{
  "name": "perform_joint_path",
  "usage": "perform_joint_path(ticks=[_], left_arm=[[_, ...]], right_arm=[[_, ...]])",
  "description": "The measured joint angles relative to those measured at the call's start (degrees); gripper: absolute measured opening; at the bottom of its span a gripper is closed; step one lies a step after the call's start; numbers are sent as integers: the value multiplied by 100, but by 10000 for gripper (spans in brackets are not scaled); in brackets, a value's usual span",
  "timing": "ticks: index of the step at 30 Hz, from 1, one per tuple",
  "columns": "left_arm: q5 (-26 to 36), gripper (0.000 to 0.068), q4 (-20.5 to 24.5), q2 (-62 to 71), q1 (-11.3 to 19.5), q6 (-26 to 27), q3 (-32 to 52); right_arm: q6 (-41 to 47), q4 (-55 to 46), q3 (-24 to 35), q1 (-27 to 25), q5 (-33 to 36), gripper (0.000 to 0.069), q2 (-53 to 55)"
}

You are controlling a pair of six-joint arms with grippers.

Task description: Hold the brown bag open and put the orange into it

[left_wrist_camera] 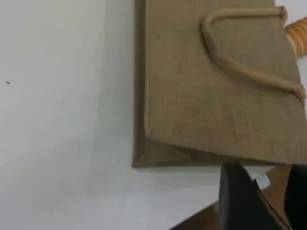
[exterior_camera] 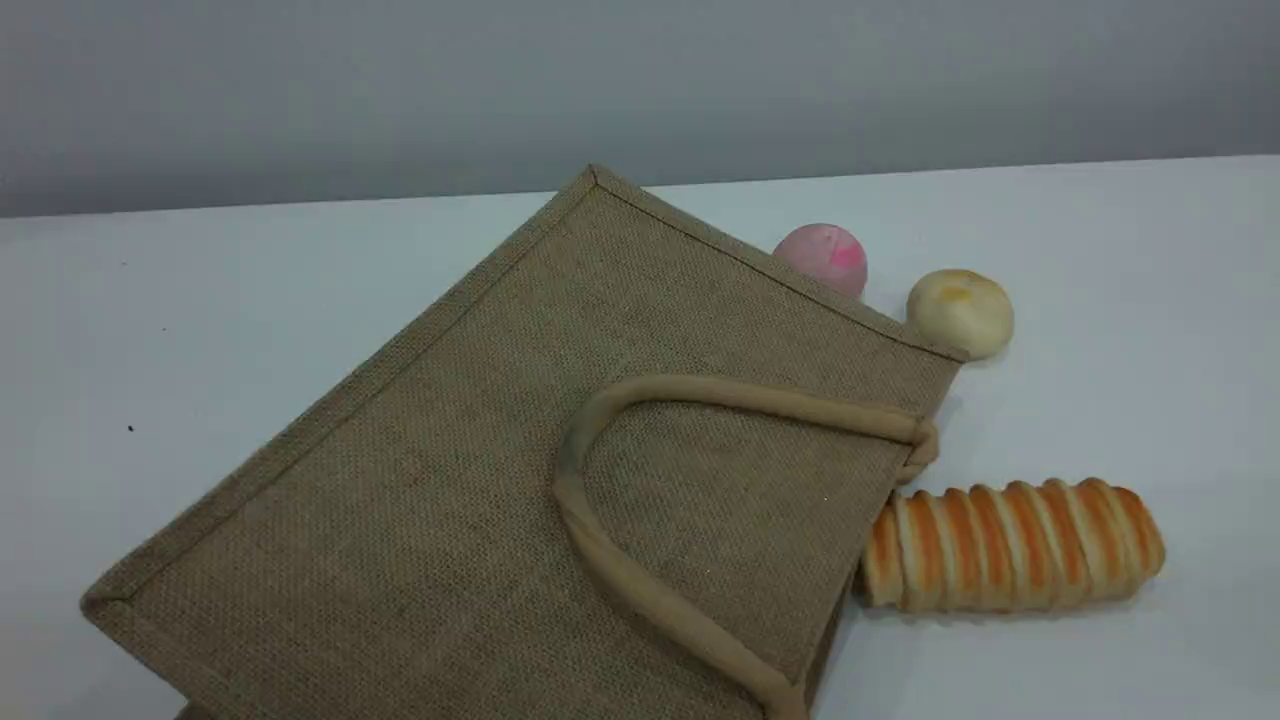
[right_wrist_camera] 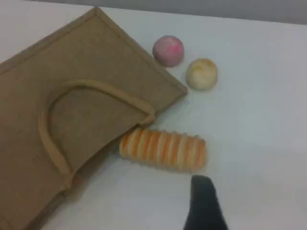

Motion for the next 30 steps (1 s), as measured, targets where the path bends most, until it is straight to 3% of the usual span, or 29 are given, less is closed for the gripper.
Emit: perform_joint_path(ticks=[6, 15, 20, 30], left_arm=[[-7, 239, 0, -30, 0, 6, 0], [-7, 239, -11, -30, 0, 82, 0], [-7, 239, -11, -30, 0, 82, -5], [-7, 241, -11, -30, 0, 82, -5]], right_arm=[[0, 18, 0, -30, 0, 405, 0], [0, 24, 0, -1130, 0, 405, 0], [0, 24, 0, -1478, 0, 405, -170], [0, 19, 0, -1583, 0, 405, -269]])
